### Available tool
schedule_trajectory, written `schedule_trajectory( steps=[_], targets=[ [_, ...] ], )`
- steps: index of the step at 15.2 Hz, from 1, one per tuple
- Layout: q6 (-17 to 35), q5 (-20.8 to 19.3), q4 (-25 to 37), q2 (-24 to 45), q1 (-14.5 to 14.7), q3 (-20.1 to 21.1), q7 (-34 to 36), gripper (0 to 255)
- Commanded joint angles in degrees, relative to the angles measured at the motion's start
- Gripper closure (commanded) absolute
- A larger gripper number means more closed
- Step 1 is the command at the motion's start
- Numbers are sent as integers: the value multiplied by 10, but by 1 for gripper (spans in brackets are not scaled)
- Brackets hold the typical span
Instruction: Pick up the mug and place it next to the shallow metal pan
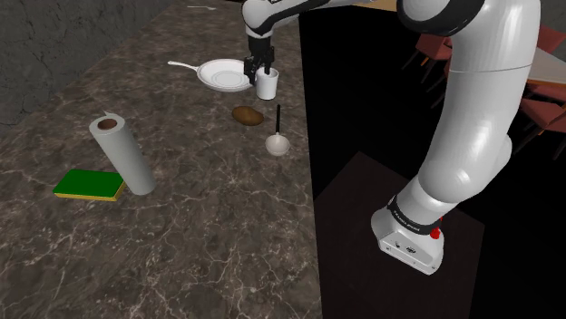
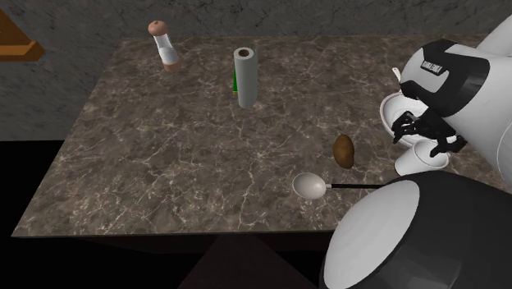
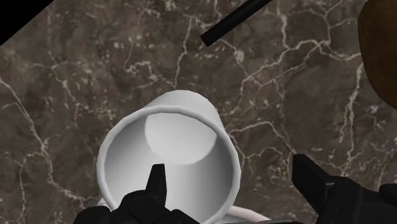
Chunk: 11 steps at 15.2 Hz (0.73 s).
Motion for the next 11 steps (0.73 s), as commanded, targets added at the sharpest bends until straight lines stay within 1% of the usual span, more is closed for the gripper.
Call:
schedule_trajectory(
  steps=[1,3,11],
  targets=[
    [-24,3,13,-11,1,2,-2,0],
    [-54,7,34,-21,2,4,-4,0],
    [-54,7,33,-21,2,4,-4,0]
  ],
)
